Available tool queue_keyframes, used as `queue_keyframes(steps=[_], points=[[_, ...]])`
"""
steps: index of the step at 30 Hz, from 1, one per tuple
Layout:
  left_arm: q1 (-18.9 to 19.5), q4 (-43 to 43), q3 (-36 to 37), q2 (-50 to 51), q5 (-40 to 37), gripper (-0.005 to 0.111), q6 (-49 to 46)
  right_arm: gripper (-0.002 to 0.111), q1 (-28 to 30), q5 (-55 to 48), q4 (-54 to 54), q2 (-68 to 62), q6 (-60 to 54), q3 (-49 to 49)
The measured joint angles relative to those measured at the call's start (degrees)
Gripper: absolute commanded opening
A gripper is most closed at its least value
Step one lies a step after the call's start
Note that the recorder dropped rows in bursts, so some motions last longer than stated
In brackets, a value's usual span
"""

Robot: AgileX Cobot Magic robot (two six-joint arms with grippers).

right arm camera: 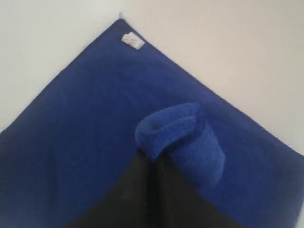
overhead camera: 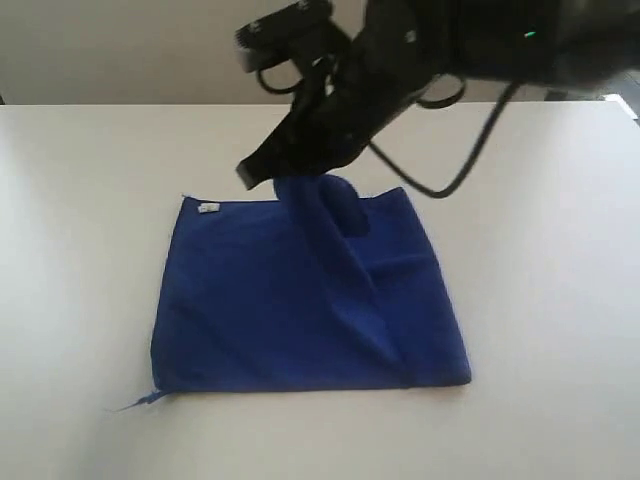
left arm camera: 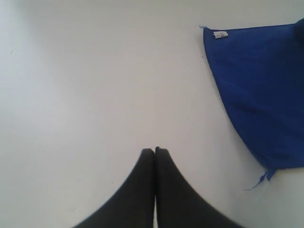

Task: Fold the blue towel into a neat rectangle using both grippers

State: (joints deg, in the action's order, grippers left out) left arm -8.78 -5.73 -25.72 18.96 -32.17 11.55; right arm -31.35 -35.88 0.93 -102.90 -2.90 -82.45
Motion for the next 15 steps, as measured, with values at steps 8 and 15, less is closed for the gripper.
queue_keyframes(steps=[8,15], points=[[0.00,0.00,0.00,0.00,0.00,0.000,0.00,0.000,-6.59,3.10,-0.12,-15.42,0.10,-6.25],[0.00,0.00,0.00,0.00,0.00,0.000,0.00,0.000,-8.27,5.14,-0.32,-23.92,0.37,-9.94]])
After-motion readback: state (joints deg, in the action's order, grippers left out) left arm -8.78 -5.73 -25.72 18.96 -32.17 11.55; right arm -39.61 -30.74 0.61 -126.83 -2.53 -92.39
